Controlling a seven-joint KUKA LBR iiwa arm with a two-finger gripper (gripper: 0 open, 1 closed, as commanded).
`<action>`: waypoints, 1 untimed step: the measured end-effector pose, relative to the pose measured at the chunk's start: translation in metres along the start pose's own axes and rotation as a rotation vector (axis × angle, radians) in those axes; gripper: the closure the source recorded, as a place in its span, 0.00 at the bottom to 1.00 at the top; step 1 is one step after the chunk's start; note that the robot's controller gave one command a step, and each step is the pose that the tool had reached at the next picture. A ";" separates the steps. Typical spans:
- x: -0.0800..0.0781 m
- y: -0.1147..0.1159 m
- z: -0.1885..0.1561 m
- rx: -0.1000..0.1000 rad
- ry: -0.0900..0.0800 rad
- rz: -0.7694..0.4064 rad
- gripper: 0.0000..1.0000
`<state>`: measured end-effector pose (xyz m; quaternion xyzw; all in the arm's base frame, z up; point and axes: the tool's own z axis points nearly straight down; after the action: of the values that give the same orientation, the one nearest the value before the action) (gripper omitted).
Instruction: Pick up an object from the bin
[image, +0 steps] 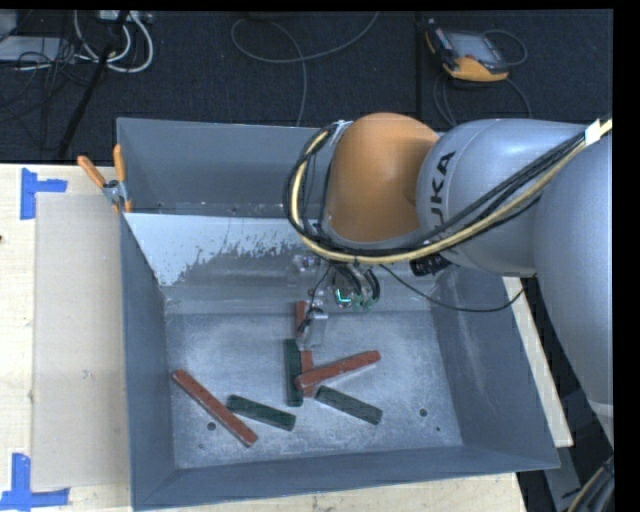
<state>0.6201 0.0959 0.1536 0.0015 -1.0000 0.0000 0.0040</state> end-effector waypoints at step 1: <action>0.048 -0.044 0.082 -0.002 -0.006 0.035 0.00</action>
Offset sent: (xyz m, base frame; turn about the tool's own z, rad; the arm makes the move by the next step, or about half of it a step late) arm -0.0487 -0.0437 -0.0822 0.0302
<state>0.5714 0.0519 0.0717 -0.0159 -0.9999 -0.0010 0.0009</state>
